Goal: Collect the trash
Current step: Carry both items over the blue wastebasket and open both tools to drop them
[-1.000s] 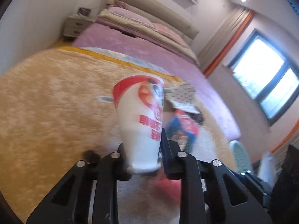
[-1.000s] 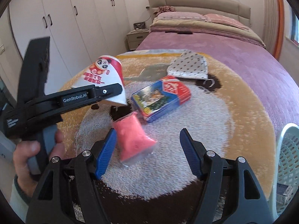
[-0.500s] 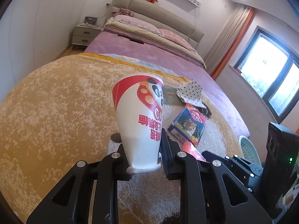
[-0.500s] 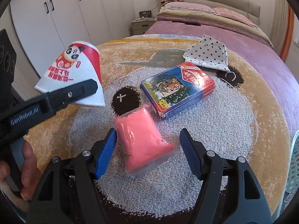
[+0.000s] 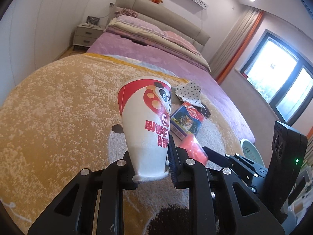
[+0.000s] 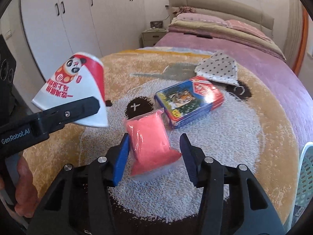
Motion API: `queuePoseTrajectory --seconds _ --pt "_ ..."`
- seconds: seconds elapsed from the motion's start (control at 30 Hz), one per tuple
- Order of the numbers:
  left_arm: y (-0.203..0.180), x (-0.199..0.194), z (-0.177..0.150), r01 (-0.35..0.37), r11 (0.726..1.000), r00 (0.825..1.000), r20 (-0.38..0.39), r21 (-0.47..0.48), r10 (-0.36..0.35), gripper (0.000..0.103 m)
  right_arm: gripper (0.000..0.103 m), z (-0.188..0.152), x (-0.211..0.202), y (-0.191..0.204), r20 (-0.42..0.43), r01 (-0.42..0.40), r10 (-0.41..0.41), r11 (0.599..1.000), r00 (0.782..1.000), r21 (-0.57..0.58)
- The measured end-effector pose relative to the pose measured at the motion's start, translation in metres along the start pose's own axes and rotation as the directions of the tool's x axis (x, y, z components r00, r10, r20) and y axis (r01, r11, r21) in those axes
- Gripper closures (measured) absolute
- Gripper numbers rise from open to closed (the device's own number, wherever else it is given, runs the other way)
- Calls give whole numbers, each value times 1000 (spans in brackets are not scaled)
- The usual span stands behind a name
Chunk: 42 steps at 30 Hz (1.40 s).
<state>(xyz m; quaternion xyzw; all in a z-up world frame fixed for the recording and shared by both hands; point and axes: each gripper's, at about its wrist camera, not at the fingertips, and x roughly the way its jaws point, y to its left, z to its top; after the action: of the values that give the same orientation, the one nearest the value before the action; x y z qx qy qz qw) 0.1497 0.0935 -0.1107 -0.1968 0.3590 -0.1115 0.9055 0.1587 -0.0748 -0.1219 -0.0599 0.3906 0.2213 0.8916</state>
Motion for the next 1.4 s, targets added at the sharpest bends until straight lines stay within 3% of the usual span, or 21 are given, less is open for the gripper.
queuePoseTrajectory --seconds 0.2,0.43,0.87,1.13,1.4 --pt "-13 -8 1 37 999 999 0 21 -37 81 55 -8 -25 -20 40 -13 9 996 999 84" --pt "-49 -8 2 80 992 997 8 101 -82 81 55 -15 -77 -57 123 20 -40 987 992 162" --pt "-161 25 -6 207 936 978 -60 286 -198 81 55 -32 -158 -133 212 143 -209 947 955 289" --pt "-224 54 -14 277 886 961 -124 371 -248 81 55 -56 -189 -187 211 209 -310 894 927 397" --pt "-290 94 -38 336 835 939 -222 436 -262 81 55 -86 -208 -260 137 269 -403 791 905 549"
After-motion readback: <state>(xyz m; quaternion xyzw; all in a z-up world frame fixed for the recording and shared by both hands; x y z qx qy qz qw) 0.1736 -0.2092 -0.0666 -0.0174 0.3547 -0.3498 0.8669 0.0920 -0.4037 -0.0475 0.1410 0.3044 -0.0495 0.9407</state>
